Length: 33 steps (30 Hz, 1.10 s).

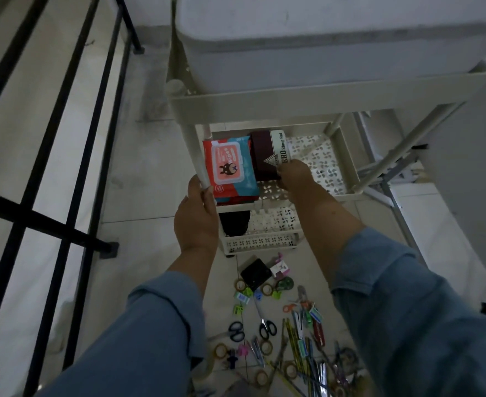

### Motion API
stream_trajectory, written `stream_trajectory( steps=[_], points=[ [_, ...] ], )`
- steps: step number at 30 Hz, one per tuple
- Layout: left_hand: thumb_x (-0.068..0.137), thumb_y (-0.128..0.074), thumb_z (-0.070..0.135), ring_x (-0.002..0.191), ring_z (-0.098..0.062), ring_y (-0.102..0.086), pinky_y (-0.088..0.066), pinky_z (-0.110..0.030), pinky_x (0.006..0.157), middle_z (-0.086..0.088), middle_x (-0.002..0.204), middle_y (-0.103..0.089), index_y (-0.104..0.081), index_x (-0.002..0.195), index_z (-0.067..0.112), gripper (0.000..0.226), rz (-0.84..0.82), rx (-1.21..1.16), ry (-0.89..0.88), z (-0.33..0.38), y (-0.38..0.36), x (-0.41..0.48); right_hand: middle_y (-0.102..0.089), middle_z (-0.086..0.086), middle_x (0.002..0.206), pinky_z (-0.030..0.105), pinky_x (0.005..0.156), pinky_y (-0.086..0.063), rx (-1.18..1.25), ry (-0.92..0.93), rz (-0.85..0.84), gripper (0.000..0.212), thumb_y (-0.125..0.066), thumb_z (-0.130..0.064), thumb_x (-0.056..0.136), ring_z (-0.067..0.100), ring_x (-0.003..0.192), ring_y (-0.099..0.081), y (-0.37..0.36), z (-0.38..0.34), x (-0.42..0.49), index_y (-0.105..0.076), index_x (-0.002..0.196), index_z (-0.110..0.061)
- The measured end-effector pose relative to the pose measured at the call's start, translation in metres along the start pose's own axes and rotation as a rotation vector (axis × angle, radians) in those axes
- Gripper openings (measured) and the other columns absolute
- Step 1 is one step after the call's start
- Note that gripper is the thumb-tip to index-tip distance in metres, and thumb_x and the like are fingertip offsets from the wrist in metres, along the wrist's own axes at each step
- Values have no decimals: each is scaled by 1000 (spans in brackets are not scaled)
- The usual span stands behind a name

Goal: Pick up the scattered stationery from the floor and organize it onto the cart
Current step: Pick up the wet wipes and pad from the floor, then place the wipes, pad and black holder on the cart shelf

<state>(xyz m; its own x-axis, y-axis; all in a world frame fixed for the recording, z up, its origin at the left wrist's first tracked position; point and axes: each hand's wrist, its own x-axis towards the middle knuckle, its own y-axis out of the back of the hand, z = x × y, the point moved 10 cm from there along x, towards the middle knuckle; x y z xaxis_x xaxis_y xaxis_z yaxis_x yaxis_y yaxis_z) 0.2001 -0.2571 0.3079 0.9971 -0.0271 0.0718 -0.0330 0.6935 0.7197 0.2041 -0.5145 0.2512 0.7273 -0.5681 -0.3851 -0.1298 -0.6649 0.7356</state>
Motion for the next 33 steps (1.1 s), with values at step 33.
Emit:
stream_trajectory(
  steps=[33],
  points=[
    [97,-44,18,105,-21,-57,-48,-30,87,-8,118,-60,-48,130,10,34,-692,-113,-39,18,-110,-309,-65,4,86,4,62,-38,423,91,305,7,-62,-8,86,12,79,-56,43,266,-299,-69,88,-7]
  ],
)
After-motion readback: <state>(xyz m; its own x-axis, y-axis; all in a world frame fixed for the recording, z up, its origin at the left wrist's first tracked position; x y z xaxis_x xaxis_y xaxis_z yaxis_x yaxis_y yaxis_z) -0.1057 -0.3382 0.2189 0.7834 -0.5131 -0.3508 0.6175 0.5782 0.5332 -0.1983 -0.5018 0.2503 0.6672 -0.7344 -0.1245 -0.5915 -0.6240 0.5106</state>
